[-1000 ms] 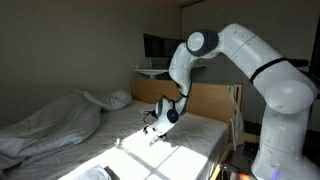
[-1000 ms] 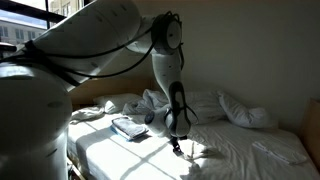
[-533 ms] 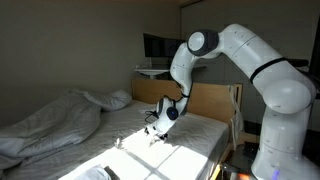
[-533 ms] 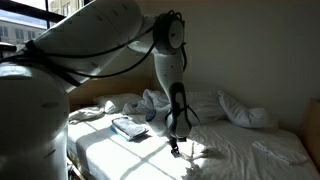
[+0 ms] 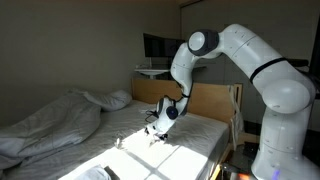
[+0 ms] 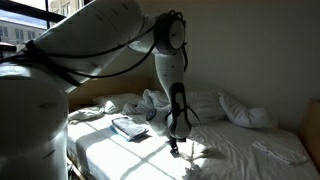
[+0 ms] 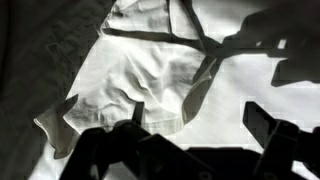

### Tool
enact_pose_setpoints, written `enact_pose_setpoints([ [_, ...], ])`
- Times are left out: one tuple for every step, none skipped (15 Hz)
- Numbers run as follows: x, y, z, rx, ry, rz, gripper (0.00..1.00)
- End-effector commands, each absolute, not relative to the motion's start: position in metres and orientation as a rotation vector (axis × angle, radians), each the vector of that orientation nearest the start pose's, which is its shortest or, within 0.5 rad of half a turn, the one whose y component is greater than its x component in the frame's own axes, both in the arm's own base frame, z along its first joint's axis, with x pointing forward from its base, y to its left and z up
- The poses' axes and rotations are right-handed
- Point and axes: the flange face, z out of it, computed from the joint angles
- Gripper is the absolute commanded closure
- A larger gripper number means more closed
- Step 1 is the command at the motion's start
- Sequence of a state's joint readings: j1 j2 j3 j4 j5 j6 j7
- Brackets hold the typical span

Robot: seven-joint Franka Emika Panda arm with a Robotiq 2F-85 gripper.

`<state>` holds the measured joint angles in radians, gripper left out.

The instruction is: Fold the cloth

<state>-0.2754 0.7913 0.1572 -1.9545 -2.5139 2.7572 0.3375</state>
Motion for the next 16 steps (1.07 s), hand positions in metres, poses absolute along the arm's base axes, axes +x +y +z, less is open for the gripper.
enact_pose_setpoints([
  [0.528, -0.033, 0.058, 1.415, 1.977, 0.218, 0.00],
  [0.528, -0.033, 0.058, 1.413, 1.978, 0.218, 0.00],
  [0.528, -0.033, 0.058, 1.412, 1.978, 0.217, 0.00],
  [0.527, -0.033, 0.058, 1.410, 1.979, 0.215, 0.00],
  [0.527, -0.034, 0.057, 1.408, 1.981, 0.210, 0.00],
  [0.527, -0.034, 0.057, 1.405, 1.982, 0.208, 0.00],
  [0.527, -0.035, 0.057, 1.399, 1.973, 0.197, 0.00],
  [0.528, -0.039, 0.055, 1.385, 1.928, 0.133, 0.00],
  [0.533, -0.033, 0.047, 1.397, 1.973, 0.196, 0.00],
  [0.535, -0.036, 0.046, 1.399, 1.950, 0.178, 0.00],
  [0.535, -0.038, 0.045, 1.399, 1.941, 0.170, 0.00],
  [0.535, -0.038, 0.045, 1.398, 1.938, 0.166, 0.00],
  [0.535, -0.039, 0.045, 1.398, 1.938, 0.165, 0.00],
  [0.535, -0.039, 0.045, 1.397, 1.938, 0.165, 0.00],
  [0.535, -0.039, 0.045, 1.397, 1.937, 0.165, 0.00],
  [0.532, -0.047, 0.042, 1.423, 1.945, 0.168, 0.00],
])
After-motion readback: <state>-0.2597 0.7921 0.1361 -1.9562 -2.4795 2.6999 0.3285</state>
